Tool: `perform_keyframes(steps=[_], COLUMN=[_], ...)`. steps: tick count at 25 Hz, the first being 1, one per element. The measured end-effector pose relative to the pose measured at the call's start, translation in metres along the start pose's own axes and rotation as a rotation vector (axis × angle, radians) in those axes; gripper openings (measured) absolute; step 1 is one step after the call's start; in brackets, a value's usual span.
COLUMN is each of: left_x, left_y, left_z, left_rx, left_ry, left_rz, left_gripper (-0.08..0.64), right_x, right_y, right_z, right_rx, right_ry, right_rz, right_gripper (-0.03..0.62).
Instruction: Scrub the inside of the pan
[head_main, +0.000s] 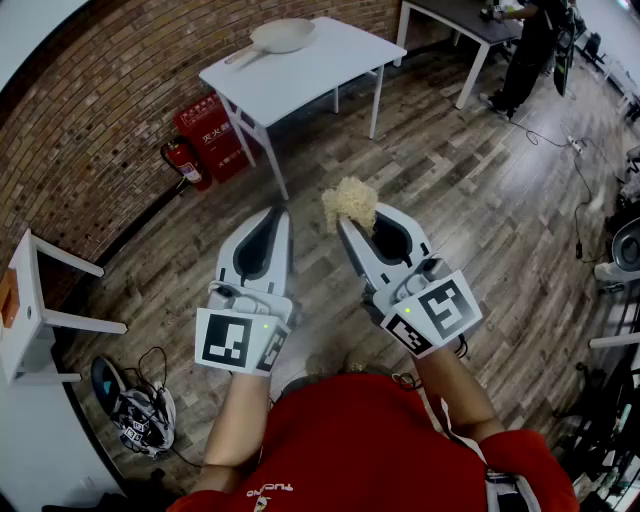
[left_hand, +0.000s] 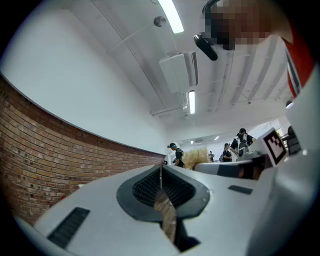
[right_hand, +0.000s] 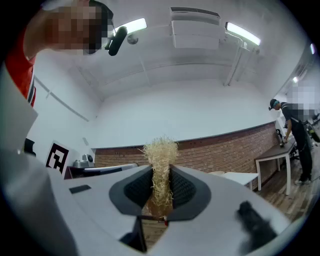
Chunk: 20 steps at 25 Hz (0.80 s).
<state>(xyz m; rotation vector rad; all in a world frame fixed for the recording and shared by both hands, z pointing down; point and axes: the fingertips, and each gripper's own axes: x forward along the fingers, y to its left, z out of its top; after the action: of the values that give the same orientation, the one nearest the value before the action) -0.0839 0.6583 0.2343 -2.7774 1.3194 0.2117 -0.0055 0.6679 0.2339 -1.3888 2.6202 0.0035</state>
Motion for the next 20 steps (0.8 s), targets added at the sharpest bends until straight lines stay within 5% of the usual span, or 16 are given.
perform_keyframes(steps=[20], left_x=[0.059], left_y=[0.000], left_z=[-0.006], left_rx=[0.013], left_ry=[-0.026], left_rz=[0.096], left_gripper=[0.023], right_x=[0.003], right_y=[-0.069], right_z=[0.013], right_rx=[0.001], right_ry=[-0.039], right_rz=[0.035], right_gripper=[0.087])
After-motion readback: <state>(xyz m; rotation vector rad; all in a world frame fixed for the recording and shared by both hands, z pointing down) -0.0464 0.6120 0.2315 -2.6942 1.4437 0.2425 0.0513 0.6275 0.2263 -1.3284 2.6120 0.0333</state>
